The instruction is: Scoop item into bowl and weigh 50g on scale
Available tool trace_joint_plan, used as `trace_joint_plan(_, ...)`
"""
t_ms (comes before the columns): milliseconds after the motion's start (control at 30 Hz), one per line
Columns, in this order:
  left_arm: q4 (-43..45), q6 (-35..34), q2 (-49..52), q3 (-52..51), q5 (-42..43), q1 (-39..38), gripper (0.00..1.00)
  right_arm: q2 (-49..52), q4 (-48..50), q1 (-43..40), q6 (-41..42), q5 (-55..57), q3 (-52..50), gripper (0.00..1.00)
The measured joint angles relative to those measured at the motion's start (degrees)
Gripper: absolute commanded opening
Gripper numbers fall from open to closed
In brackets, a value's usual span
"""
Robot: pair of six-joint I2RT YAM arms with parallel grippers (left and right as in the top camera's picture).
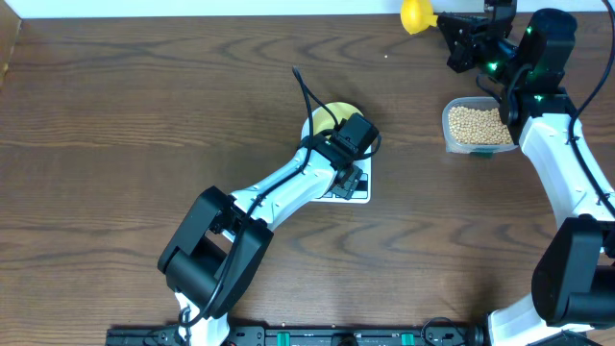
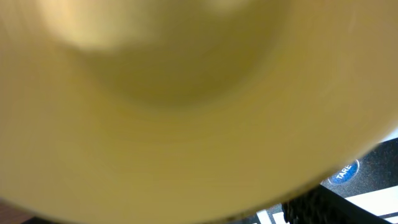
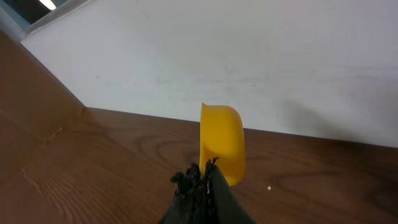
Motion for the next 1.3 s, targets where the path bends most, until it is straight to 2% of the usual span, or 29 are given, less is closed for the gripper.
trace_joint_plan(1300, -0.7, 0.0, 0.0, -0.2, -0.5, 0.0, 0.82, 0.0, 0.0, 0.0, 0.0, 0.0, 0.0, 0.01)
